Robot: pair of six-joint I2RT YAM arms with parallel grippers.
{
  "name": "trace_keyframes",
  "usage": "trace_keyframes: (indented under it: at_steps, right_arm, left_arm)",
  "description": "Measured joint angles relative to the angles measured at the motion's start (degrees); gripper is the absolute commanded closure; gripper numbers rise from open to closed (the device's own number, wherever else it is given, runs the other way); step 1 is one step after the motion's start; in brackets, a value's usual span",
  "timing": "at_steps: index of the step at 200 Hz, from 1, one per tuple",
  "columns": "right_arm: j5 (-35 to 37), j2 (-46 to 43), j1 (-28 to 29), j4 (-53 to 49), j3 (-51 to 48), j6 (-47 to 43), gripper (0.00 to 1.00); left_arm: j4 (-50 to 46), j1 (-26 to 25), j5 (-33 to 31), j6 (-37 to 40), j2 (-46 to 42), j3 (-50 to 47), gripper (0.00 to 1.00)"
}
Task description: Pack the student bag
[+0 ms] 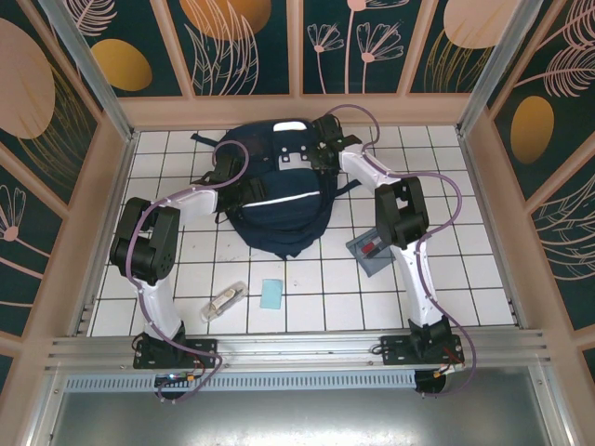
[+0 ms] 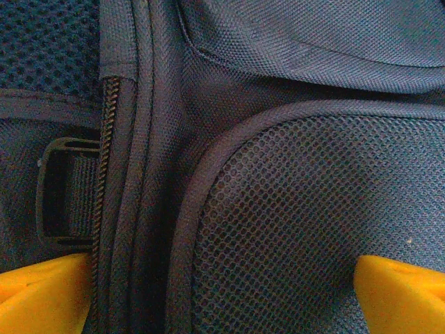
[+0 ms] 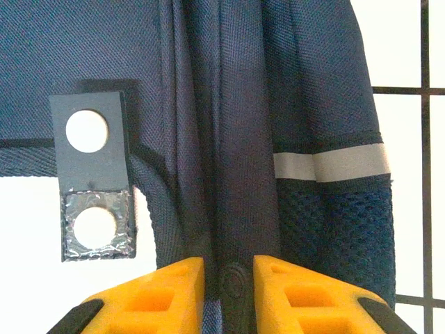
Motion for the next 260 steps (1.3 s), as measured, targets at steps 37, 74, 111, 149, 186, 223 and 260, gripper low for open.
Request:
trace_keyframes:
  at_steps: [37,74,111,149,186,223,260]
  right_arm:
    - [-0.2,0.2,0.0,-1.1,0.1,0.6,0.72]
    - [-0.5,1.4,0.0,-0.8,0.1,1.5,0.74]
    - [-2.8,1.6,-0.5,0.1,-0.3,3.0,0.98]
    - [-8.6,-1.9,-1.9,6.0,-6.7,5.1,1.0]
    - [-15.9,-10.7,-2.6,14.1,-20.0,7.6,1.0]
    - [-23.4,-15.2,-3.0,20.7,-28.0,8.8,1.0]
    - [-27.6,-17.5,-4.2,28.7,-36.6,8.8,1.0]
  left_arm:
    - [0.7,0.0,0.2,-0.6,0.0,-0.3,0.06]
    - [0.7,0.0,0.6,-1.0,-0.2,-0.3,0.06]
    - [-1.0,0.0,1.4,-1.2,-3.5,-0.3,0.06]
    - [1.4,-0.2,6.4,-4.4,-9.7,-0.1,0.07]
    - [10.5,-3.4,13.9,-12.3,-7.1,2.7,0.07]
    - [20.2,-8.4,16.6,-20.9,3.6,6.6,0.08]
    - [24.2,-9.2,14.9,-26.6,10.4,9.3,0.08]
